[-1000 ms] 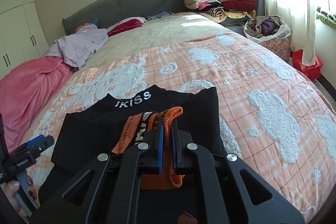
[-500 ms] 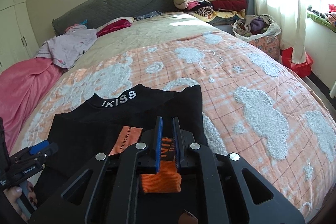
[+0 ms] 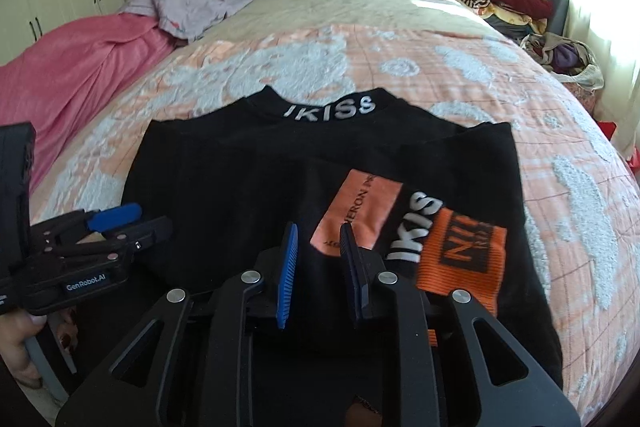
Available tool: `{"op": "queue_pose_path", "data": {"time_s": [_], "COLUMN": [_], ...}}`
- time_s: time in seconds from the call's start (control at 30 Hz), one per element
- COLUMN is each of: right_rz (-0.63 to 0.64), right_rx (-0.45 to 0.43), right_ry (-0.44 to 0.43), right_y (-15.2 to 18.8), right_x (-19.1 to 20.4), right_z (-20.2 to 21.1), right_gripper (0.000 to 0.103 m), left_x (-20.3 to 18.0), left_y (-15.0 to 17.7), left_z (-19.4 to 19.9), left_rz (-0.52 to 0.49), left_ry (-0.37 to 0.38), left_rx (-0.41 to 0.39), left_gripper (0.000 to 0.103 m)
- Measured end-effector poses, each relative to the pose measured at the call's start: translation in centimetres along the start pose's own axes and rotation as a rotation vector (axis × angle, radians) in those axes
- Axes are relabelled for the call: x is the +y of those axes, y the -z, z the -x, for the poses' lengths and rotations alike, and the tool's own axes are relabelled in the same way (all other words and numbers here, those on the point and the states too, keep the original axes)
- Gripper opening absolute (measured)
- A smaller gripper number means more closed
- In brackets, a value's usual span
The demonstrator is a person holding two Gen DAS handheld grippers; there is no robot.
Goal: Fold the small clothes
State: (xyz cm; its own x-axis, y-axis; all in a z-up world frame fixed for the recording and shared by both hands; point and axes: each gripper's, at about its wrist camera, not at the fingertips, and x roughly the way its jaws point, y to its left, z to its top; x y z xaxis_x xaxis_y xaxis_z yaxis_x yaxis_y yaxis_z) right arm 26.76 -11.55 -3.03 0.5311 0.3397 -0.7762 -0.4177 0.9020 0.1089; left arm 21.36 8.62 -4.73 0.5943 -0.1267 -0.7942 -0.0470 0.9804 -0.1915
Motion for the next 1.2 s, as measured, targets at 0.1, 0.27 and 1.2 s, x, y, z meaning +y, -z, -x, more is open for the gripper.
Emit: {"op": "queue_pose_path", "data": {"time_s": [0.1, 0.27, 1.2], "right_rz": [-0.026, -0.098, -0.213], "right_rx": [0.081, 0.082, -0.053], "right_ry": [0.063, 0.023, -0.066], "right_y": [0.5, 1.1, 3.2], "right_x": [-0.9, -3.1, -3.1], "right_z": [-1.7, -2.1, 3.7], "right_gripper": [0.021, 0.016, 0.051], "left_x": [0.1, 0.0, 0.3], "left_y": [0.0, 0.0, 0.1], "left_z": [0.0, 0.1, 1.1], "left_rz": [0.001, 0.002, 0.020], "left_ry": [0.005, 0.007, 0.030], "left_rx": [0.000, 0.001, 0.000], "left_gripper": [0.053, 0.053, 0.053]}}
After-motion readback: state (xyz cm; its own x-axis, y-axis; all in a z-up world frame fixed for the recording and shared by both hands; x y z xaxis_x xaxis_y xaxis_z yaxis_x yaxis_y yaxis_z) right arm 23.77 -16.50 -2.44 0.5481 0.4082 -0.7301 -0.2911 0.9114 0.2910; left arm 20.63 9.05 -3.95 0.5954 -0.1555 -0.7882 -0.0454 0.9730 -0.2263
